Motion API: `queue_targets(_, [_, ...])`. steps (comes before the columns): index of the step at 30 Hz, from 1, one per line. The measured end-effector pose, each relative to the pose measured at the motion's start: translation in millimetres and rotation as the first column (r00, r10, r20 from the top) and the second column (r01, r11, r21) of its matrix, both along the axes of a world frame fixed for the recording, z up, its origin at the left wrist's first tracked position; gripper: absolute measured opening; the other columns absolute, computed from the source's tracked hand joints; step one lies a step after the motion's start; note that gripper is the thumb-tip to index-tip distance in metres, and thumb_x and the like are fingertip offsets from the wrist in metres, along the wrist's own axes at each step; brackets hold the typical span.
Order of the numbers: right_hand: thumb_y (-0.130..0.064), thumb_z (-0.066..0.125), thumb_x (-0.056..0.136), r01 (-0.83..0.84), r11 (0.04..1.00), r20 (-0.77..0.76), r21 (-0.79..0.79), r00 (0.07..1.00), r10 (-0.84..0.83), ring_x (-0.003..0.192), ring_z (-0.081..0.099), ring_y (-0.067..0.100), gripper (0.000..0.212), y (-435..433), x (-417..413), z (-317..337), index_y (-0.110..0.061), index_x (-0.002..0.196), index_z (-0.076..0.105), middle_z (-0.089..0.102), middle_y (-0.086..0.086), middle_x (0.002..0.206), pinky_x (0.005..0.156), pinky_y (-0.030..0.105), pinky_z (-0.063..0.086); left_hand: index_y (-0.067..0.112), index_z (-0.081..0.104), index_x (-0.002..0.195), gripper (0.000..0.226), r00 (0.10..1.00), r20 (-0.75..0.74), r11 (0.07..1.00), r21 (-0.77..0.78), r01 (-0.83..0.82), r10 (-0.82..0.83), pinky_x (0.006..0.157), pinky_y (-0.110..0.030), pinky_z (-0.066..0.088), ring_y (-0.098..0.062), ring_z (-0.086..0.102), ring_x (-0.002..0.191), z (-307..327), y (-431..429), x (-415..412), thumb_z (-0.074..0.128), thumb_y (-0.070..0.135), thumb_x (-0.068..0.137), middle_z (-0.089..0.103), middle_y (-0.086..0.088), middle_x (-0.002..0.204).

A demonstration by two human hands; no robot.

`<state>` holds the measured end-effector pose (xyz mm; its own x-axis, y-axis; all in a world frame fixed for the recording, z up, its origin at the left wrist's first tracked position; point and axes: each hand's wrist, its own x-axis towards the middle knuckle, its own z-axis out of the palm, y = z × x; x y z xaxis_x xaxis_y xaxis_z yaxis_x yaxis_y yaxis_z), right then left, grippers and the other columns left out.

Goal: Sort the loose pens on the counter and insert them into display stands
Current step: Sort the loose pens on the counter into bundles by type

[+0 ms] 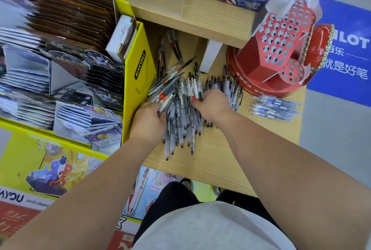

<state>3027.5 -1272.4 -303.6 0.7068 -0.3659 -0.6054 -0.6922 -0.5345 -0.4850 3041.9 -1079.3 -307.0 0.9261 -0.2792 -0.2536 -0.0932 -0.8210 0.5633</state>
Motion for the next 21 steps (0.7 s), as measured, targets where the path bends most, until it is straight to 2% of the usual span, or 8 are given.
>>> queue_targets(3, [-0.029, 0.065, 0.094, -0.014, 1.000, 0.010, 0.024, 1.000, 0.014, 0.051, 0.039, 0.022, 0.046, -3.2, -3.3, 2.4, -0.015, 0.062, 0.035, 0.038, 0.004, 0.058, 0.050, 0.028, 0.032, 0.007, 0.048, 0.075, 0.025, 1.000, 0.019, 0.999, -0.030, -0.018, 0.019, 0.064, -0.031, 0.033, -0.021, 0.044, 0.067, 2.7, 1.1, -0.7, 0.059, 0.012, 0.097, 0.047, -0.008, 0.090])
queue_targets(6, [-0.028, 0.068, 0.093, 0.060, 0.991, 0.055, 0.121, 0.996, -0.067, 0.050, 0.035, 0.021, 0.046, -11.6, -16.9, 6.1, -0.015, 0.062, 0.037, 0.035, 0.002, 0.057, 0.051, 0.028, 0.030, 0.008, 0.053, 0.079, 0.026, 0.998, 0.069, 0.996, -0.085, -0.001, 0.007, 0.064, -0.031, 0.029, -0.019, 0.044, 0.072, 10.6, -3.5, -3.5, 0.054, 0.021, 0.101, 0.048, -0.005, 0.088])
queue_targets(10, [-0.027, 0.074, 0.091, 0.144, 0.973, 0.101, 0.182, 0.981, -0.164, 0.043, 0.032, 0.014, 0.040, -32.1, -50.3, 24.2, -0.013, 0.064, 0.046, 0.037, -0.001, 0.051, 0.045, 0.024, 0.027, 0.013, 0.048, 0.074, 0.028, 0.993, 0.096, 0.971, -0.223, 0.092, -0.072, 0.063, -0.034, 0.027, -0.017, 0.041, 0.072, 24.3, -21.0, -16.3, 0.048, 0.012, 0.102, 0.045, -0.001, 0.075])
queue_targets(15, [-0.029, 0.073, 0.091, 0.218, 0.970, 0.061, 0.109, 0.972, -0.226, 0.042, 0.033, 0.014, 0.043, -71.4, -116.2, 41.7, -0.009, 0.062, 0.049, 0.042, 0.002, 0.052, 0.046, 0.026, 0.027, 0.009, 0.053, 0.082, 0.025, 0.986, -0.077, 0.946, -0.301, 0.122, -0.151, 0.061, -0.032, 0.033, -0.011, 0.045, 0.074, 30.2, -59.3, -52.3, 0.044, 0.016, 0.105, 0.047, 0.001, 0.080])
queue_targets(18, [-0.023, 0.072, 0.093, 0.374, 0.920, 0.031, 0.121, 0.925, -0.380, 0.038, 0.034, 0.011, 0.037, -95.3, -157.6, 45.9, -0.005, 0.065, 0.053, 0.047, 0.007, 0.057, 0.038, 0.018, 0.030, 0.011, 0.055, 0.087, 0.024, 0.959, -0.225, 0.946, -0.311, 0.097, -0.172, 0.059, -0.039, 0.044, -0.024, 0.055, 0.069, 32.3, -85.2, -77.3, 0.044, 0.020, 0.106, 0.057, -0.008, 0.081])
queue_targets(21, [-0.025, 0.071, 0.093, 0.448, 0.884, -0.019, 0.133, 0.893, -0.450, 0.050, 0.041, 0.018, 0.037, -114.9, -193.3, 39.9, 0.004, 0.074, 0.059, 0.053, 0.013, 0.066, 0.044, 0.021, 0.033, 0.013, 0.059, 0.096, 0.018, 0.936, -0.307, 0.949, -0.307, 0.072, -0.170, 0.056, -0.043, 0.050, -0.030, 0.068, 0.074, 29.1, -108.3, -101.7, 0.046, 0.021, 0.105, 0.065, -0.010, 0.081])
